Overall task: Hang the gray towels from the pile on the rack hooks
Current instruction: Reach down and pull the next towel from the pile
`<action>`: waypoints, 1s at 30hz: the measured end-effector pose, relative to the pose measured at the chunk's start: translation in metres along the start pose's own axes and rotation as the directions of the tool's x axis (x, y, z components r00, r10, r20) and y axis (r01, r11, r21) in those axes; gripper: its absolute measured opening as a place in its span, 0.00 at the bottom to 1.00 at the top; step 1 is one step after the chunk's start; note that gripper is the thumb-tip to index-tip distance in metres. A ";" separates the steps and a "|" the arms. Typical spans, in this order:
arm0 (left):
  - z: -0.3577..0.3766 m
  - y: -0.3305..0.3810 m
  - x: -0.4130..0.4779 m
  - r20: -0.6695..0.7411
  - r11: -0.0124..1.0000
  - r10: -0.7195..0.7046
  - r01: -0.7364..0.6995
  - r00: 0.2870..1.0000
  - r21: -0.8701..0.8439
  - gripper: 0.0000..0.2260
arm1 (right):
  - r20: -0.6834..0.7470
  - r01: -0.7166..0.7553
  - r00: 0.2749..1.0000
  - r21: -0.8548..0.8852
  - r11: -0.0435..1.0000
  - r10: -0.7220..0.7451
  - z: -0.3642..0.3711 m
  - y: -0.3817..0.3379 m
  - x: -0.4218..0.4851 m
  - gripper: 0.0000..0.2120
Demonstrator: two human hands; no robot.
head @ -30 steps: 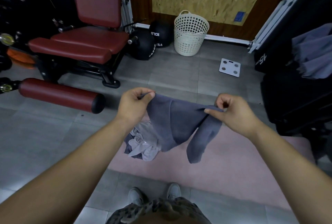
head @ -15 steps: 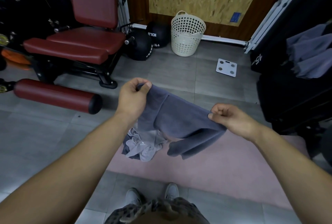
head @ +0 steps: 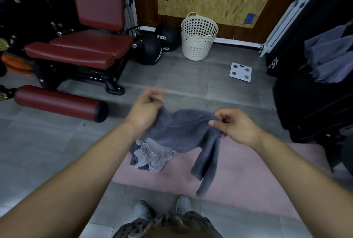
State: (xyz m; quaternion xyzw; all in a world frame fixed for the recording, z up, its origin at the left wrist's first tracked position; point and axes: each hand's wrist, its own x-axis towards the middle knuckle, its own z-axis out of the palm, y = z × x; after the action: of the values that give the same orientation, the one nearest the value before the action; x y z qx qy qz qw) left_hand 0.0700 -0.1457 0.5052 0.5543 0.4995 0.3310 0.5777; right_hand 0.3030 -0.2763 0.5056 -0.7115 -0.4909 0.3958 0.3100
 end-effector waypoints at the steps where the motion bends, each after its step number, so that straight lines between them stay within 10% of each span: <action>1: 0.004 0.000 -0.006 0.155 0.998 -0.027 0.018 0.988 0.059 0.15 | 0.010 0.005 1.000 0.090 0.996 -0.006 0.004 -0.008 -0.002 0.10; 5: 0.020 0.010 -0.027 0.562 0.995 -0.055 -0.002 0.825 0.100 0.17 | 0.068 0.012 0.997 0.133 0.991 -0.021 0.015 -0.035 -0.007 0.07; 11: 0.027 0.016 -0.027 0.612 0.983 0.020 -0.126 0.791 0.130 0.04 | 0.074 0.070 0.995 0.033 0.997 -0.072 0.003 -0.039 -0.012 0.09; 22: 0.004 0.032 -0.008 0.141 0.940 0.107 -0.054 0.984 -0.336 0.09 | 0.186 -0.068 0.980 -0.050 0.996 0.077 -0.009 -0.005 -0.013 0.20; 30: -0.012 0.001 0.004 -0.031 0.998 0.019 -0.017 0.999 0.060 0.11 | 0.217 -0.028 0.976 0.259 0.965 -0.030 -0.010 -0.011 -0.015 0.10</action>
State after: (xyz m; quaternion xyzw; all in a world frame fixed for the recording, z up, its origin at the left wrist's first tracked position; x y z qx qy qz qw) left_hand 0.0599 -0.1377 0.5065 0.5703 0.5134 0.3299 0.5499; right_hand 0.3033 -0.2871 0.5232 -0.6165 -0.4660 0.5327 0.3450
